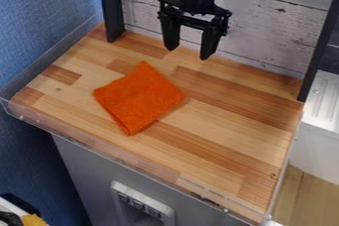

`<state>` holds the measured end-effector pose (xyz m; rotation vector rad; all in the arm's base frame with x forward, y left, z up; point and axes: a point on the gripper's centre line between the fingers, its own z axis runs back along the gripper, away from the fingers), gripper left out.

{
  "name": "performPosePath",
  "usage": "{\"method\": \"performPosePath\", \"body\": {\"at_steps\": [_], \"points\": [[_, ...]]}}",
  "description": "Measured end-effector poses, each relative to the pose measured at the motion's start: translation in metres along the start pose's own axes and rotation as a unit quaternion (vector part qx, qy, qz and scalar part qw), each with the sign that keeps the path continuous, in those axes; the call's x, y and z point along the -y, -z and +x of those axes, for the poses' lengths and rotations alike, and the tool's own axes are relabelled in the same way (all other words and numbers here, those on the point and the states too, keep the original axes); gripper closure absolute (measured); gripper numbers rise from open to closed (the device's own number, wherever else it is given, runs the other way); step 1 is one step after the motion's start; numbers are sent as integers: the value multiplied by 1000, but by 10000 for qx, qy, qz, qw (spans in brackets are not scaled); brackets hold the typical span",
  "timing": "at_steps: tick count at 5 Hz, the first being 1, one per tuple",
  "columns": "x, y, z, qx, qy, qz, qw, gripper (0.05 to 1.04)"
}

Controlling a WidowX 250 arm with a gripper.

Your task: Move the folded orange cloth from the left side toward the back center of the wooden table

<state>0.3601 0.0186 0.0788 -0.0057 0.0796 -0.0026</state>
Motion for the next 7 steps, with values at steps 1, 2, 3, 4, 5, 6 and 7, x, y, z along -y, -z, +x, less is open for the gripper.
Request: {"method": "performPosePath", "body": {"at_steps": [1, 2, 3, 4, 5, 6, 7], "points": [[0, 16, -9, -114, -18, -15, 9999, 87], [-9, 30, -18, -105, -250, -48, 9996, 87], [-15, 28, -22, 212, -414, -68, 9989, 85], [-26, 30, -28, 418, -640, -48, 9971, 85], [-34, 27, -31, 626, -817, -48, 9947, 89], [-42, 26, -36, 678, -947, -32, 9932, 85], [-46, 24, -40, 688, -1045, 16, 9921, 132]]}}
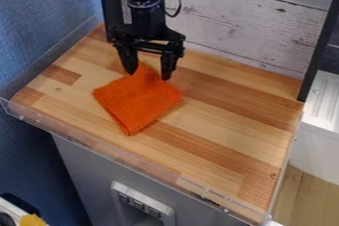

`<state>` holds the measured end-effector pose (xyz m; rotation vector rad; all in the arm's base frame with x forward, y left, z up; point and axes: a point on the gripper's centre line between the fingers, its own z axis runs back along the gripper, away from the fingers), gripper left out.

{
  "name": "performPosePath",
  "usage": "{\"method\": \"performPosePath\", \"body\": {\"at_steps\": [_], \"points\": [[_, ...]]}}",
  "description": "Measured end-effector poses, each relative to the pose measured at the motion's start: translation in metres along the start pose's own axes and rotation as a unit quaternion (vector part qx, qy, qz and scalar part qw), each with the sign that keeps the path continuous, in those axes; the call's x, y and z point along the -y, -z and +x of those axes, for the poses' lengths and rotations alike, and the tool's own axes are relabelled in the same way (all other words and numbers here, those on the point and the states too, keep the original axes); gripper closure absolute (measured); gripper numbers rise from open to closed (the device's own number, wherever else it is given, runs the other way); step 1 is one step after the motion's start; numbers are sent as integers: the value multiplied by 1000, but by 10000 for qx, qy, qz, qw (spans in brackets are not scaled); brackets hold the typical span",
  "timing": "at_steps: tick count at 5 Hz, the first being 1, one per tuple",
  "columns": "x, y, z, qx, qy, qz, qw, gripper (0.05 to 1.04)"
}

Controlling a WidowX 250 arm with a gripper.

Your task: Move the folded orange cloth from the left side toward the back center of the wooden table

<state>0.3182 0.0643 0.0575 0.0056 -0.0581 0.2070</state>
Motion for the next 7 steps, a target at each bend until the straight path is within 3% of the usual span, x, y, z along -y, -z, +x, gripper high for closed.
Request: {"method": "performPosePath", "body": {"at_steps": [2, 3, 4, 7], "points": [[-6, 2, 0, 19, -193, 121, 9997, 713], [-7, 12, -3, -155, -213, 169, 9995, 928], [-8, 15, -1, -292, -193, 207, 9992, 1017], [-5, 32, -4, -480, -250, 104, 9985, 1024]]}}
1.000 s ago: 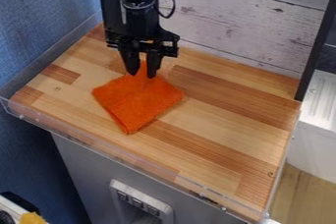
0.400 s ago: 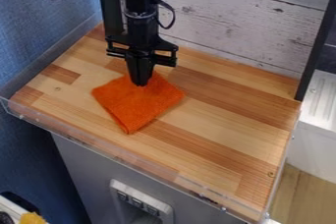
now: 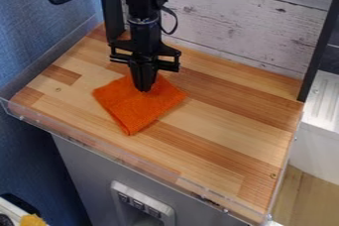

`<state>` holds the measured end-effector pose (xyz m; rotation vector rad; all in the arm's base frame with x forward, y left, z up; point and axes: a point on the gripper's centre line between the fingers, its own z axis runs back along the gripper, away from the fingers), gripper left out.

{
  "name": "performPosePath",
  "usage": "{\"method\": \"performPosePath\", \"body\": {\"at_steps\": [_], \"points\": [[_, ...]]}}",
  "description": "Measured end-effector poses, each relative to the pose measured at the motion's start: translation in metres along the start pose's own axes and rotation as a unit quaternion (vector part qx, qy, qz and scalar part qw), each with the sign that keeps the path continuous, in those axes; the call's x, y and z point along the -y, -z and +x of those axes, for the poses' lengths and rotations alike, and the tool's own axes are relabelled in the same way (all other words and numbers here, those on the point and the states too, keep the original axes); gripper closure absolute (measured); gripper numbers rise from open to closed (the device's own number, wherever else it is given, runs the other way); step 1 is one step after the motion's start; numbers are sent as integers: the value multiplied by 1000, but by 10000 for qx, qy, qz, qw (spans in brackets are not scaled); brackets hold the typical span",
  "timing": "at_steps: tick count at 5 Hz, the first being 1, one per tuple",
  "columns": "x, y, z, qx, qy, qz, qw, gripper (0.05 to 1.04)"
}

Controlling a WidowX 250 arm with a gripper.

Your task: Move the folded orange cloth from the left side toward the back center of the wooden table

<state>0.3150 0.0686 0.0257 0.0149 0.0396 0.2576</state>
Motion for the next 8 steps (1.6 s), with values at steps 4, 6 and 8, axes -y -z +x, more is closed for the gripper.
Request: {"method": "performPosePath", "body": {"at_steps": [4, 6, 8], "points": [[24, 12, 7, 180, 283, -262, 9991, 1025], [36, 10, 14, 234, 732, -173, 9969, 1003], [40, -18, 27, 133, 1084, -109, 9940, 602]]}}
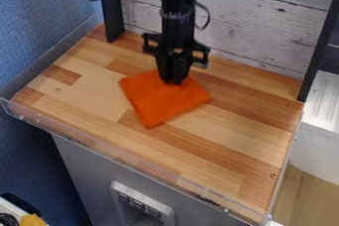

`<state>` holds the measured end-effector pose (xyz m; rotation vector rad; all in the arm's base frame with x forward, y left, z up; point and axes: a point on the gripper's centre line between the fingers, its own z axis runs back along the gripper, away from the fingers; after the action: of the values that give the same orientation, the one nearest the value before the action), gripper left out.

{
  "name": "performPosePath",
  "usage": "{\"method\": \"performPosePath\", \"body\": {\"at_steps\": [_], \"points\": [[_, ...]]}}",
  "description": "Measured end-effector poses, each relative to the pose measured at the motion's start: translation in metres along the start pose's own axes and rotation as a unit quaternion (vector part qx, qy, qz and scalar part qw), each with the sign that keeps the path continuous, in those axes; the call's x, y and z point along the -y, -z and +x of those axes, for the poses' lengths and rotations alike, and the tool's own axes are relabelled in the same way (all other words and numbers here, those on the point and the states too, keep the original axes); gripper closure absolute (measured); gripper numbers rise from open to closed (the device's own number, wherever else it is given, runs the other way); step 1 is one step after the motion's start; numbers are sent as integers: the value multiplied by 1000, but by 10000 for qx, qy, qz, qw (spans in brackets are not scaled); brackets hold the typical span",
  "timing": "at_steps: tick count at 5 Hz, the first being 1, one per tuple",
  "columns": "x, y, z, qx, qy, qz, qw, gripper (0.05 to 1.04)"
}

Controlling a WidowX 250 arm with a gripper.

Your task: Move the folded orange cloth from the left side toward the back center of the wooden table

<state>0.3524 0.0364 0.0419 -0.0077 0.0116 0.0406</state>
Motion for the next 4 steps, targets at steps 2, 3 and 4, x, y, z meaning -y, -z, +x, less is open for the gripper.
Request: {"method": "performPosePath", "body": {"at_steps": [2, 3, 4], "points": [[-17, -46, 19, 16, 207, 70, 9998, 89], [-24, -64, 25, 62, 293, 62, 9995, 83], [-34, -72, 31, 54, 307, 61, 9995, 84]]}}
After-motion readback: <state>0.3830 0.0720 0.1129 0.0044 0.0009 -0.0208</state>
